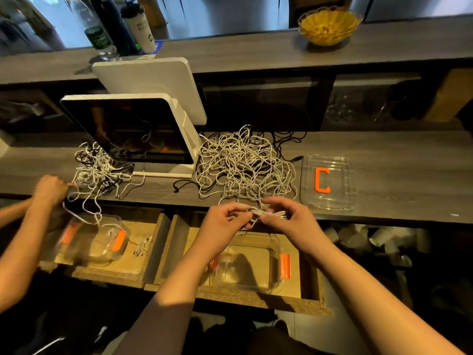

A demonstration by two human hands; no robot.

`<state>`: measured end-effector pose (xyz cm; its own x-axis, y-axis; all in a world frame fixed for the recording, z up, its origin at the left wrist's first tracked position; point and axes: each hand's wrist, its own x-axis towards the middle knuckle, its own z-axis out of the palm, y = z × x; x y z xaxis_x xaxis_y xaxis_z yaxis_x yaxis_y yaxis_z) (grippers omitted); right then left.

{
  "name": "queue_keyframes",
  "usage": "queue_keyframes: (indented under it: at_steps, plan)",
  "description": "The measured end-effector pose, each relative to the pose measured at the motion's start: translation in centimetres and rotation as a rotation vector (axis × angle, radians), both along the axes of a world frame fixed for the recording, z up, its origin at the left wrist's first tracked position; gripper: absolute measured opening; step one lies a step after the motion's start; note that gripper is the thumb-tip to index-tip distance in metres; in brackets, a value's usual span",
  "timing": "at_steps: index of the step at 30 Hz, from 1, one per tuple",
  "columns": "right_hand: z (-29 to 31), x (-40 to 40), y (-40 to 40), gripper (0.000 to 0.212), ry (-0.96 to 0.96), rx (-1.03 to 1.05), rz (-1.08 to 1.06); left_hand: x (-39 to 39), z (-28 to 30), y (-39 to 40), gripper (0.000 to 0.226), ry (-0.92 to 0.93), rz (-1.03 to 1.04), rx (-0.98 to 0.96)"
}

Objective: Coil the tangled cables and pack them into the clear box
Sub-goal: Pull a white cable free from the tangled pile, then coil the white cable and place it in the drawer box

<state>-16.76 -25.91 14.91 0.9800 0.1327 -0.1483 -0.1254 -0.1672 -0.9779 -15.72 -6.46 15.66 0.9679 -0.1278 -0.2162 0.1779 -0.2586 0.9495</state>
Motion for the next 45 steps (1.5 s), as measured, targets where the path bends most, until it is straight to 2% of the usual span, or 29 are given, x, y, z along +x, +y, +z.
queue_keyframes:
  at_steps: [2, 7, 12, 15, 18, 20, 23, 27, 30, 36, 38, 40, 42, 45]
  plan:
    - [-2.1, 0.3, 0.3, 0.034, 0.041, -0.074, -0.014, -0.6, -1.8, 0.4, 0.012, 0.057, 0.052, 0.029]
    - [-8.5, -0.2, 1.9, 0.015, 0.041, -0.41, 0.131, -1.9, -8.7, 1.1, 0.017, 0.2, 0.107, 0.188]
    - [-14.8, -0.8, 4.0, 0.01, 0.054, -0.509, 0.272, -3.3, -14.9, 2.7, 0.02, 0.298, 0.14, 0.358]
    - [-17.6, -1.1, 5.5, 0.013, 0.091, -0.569, 0.333, -3.9, -17.2, 3.2, 0.028, 0.361, 0.132, 0.417]
    - [-19.2, -0.1, 5.7, 0.025, 0.106, -0.629, 0.375, -3.1, -18.4, 3.3, 0.035, 0.457, 0.173, 0.332]
    - [-19.9, 0.5, 5.5, 0.035, 0.084, -0.728, 0.451, -2.7, -18.8, 3.6, 0.041, 0.464, 0.153, 0.35]
    - [-20.3, 0.6, 5.6, 0.037, 0.065, -0.853, 0.484, -2.5, -19.2, 5.1, 0.04, 0.447, 0.108, 0.42]
    - [-19.6, 2.9, 6.7, 0.028, -0.008, -0.831, 0.424, 0.1, -19.4, 7.0, 0.026, 0.313, 0.077, 0.485]
    - [-19.2, 5.2, 7.1, 0.03, 0.012, -0.842, 0.454, 3.5, -19.2, 6.8, 0.024, 0.188, -0.015, 0.582]
    - [-19.6, 8.8, 7.6, 0.049, -0.02, -1.055, 0.59, 9.9, -19.8, 7.8, 0.034, -0.299, -0.27, 0.732]
    - [-20.0, 9.1, 6.7, 0.053, -0.04, -1.07, 0.581, 10.9, -20.5, 7.9, 0.041, -0.314, -0.411, 0.752]
    - [-20.5, 9.1, 5.7, 0.051, -0.087, -1.051, 0.56, 11.2, -21.0, 8.2, 0.049, -0.233, -0.513, 0.776]
    - [-21.1, 9.4, 5.1, 0.054, -0.129, -1.041, 0.52, 12.1, -21.5, 8.5, 0.054, -0.151, -0.548, 0.759]
    - [-22.0, 10.0, 5.2, 0.049, -0.168, -1.035, 0.463, 13.2, -21.9, 8.4, 0.055, -0.172, -0.556, 0.767]
